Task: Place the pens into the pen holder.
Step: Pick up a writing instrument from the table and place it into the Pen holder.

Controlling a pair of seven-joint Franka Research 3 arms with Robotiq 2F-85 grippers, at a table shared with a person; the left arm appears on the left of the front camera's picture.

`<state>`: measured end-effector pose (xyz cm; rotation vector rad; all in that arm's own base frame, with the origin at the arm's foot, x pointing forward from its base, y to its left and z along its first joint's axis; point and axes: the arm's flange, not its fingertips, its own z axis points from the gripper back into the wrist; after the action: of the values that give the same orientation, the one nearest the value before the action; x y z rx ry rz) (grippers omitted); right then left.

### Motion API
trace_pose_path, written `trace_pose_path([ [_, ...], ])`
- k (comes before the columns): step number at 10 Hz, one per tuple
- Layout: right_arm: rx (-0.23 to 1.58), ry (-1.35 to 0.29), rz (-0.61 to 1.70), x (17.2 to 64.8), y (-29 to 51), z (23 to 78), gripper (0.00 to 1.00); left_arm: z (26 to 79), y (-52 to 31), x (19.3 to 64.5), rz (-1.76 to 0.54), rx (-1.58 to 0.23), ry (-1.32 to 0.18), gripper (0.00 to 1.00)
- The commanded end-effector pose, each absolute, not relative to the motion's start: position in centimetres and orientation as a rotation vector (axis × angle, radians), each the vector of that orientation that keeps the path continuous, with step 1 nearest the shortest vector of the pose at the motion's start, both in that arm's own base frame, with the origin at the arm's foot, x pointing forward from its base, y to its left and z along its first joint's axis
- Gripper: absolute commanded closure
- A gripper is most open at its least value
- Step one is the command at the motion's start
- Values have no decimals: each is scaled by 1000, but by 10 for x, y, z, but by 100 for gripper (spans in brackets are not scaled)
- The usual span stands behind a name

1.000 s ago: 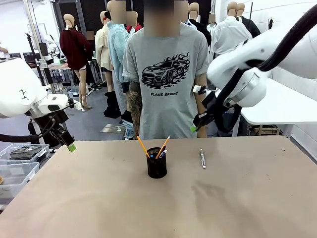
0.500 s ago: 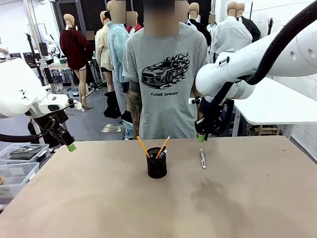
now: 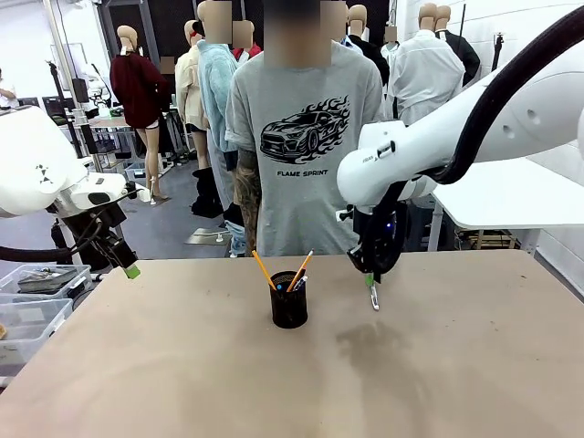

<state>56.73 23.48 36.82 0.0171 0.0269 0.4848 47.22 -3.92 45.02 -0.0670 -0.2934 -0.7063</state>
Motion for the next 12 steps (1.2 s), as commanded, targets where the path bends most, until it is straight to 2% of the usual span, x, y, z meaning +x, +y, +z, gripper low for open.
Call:
trace_pose_path([
  [1, -41, 15, 406, 576, 243, 353, 75, 450, -36, 473, -721, -66, -305, 26],
  [4, -26, -14, 351, 581, 239, 339, 75, 450, -36, 473, -721, -66, -305, 26],
  [5, -65, -42, 268, 584, 233, 339, 75, 450, -36, 473, -721, -66, -305, 26],
  [7, -72, -80, 230, 587, 231, 336, 50, 450, -36, 473, -721, -66, -305, 26],
  [12, -63, -55, 191, 598, 233, 316, 50, 450, -36, 473, -721, -66, -305, 26],
])
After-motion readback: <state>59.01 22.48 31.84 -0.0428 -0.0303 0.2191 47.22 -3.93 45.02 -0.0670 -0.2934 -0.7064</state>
